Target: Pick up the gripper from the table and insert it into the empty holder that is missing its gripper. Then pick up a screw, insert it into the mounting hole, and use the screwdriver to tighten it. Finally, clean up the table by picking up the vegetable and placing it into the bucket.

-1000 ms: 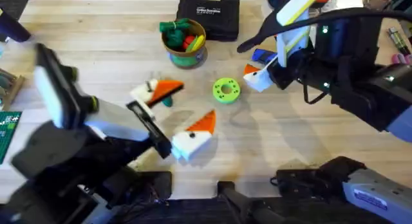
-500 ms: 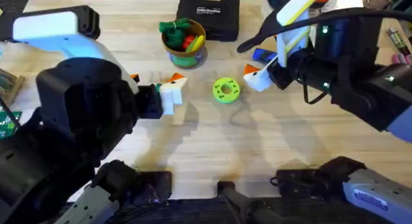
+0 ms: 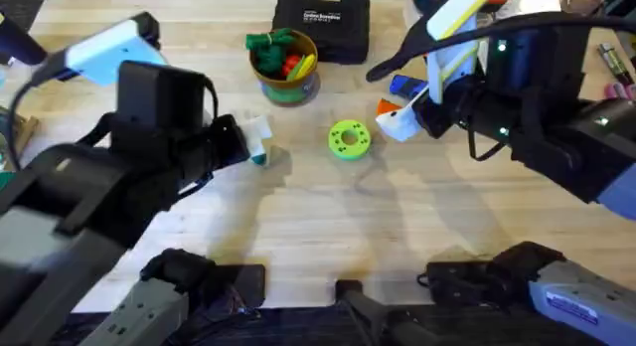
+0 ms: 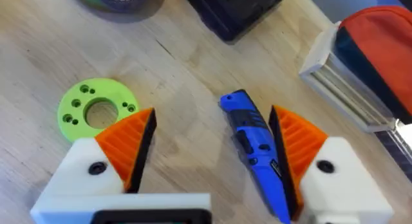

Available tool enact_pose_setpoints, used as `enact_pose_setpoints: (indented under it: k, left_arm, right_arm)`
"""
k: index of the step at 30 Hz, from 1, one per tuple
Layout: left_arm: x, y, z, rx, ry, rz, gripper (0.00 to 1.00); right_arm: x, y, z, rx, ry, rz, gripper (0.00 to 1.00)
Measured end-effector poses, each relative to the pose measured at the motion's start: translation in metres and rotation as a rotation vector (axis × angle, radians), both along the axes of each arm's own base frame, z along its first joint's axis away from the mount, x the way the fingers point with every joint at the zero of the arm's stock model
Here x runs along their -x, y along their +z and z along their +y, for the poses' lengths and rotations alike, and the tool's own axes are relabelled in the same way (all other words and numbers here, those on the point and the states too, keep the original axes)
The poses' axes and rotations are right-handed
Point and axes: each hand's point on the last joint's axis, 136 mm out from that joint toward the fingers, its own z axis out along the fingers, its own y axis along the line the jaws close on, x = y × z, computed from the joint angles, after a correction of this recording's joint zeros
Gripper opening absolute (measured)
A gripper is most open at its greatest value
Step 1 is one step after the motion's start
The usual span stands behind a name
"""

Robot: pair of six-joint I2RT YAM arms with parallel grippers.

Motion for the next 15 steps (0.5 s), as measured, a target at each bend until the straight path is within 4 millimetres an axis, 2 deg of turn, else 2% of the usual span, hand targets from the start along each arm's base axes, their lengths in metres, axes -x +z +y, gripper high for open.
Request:
enact_pose_setpoints:
  k: [2, 5, 15]
  left_arm:
    - [0.001, -0.016, -0.002, 0.014, -0.003, 0.079, 0.995]
    - [-0.001, -0.031, -0.007, 0.017, -0.016, 0.163, 0.995]
    - [-0.035, -0.039, -0.019, -0.016, -0.062, 0.26, 0.995]
  right_arm:
    - [0.0, 0.0, 0.0, 0.0, 0.0, 0.001, 0.993]
    - [0.0, 0.0, 0.0, 0.0, 0.0, 0.001, 0.993]
    - [0.002, -0.003, -0.001, 0.006, 0.0, 0.014, 0.994]
